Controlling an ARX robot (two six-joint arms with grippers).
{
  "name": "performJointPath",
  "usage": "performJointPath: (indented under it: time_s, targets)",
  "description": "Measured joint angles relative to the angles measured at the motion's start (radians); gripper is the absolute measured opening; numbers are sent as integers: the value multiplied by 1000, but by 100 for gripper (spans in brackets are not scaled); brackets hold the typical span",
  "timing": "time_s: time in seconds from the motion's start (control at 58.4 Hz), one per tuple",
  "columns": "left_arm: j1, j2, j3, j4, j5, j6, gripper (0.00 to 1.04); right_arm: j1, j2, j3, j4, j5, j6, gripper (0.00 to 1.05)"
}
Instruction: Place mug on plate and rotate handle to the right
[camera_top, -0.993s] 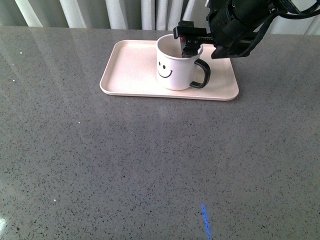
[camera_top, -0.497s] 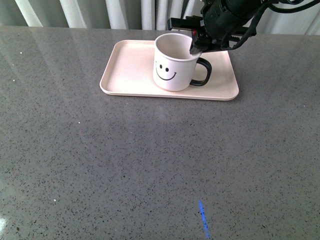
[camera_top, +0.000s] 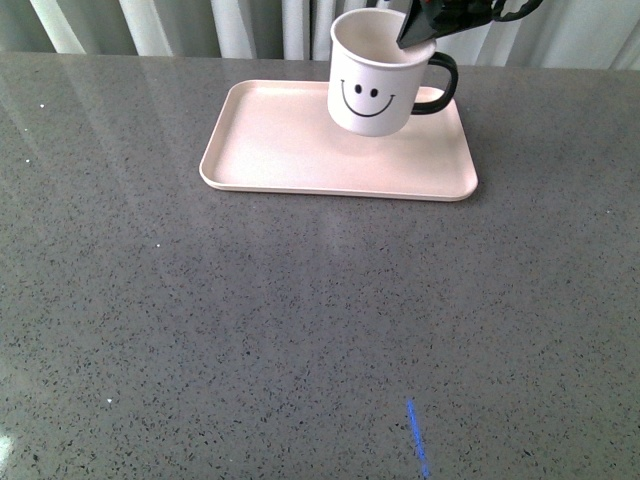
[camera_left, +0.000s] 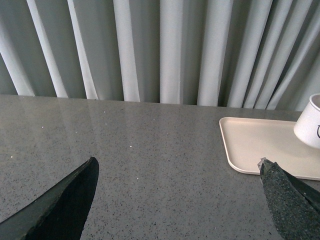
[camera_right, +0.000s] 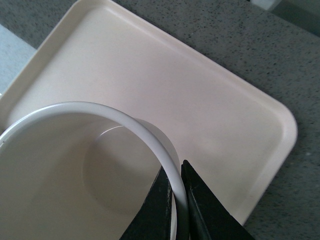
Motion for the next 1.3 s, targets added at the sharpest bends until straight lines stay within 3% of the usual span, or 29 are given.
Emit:
performJointPath:
  time_s: [0.308, 1.301]
  targets:
    - [0, 0, 0, 0, 0, 0, 96, 2, 72, 84, -95, -49, -148, 2]
    - [0, 0, 0, 0, 0, 0, 96, 4, 112, 86, -90, -56, -195, 2]
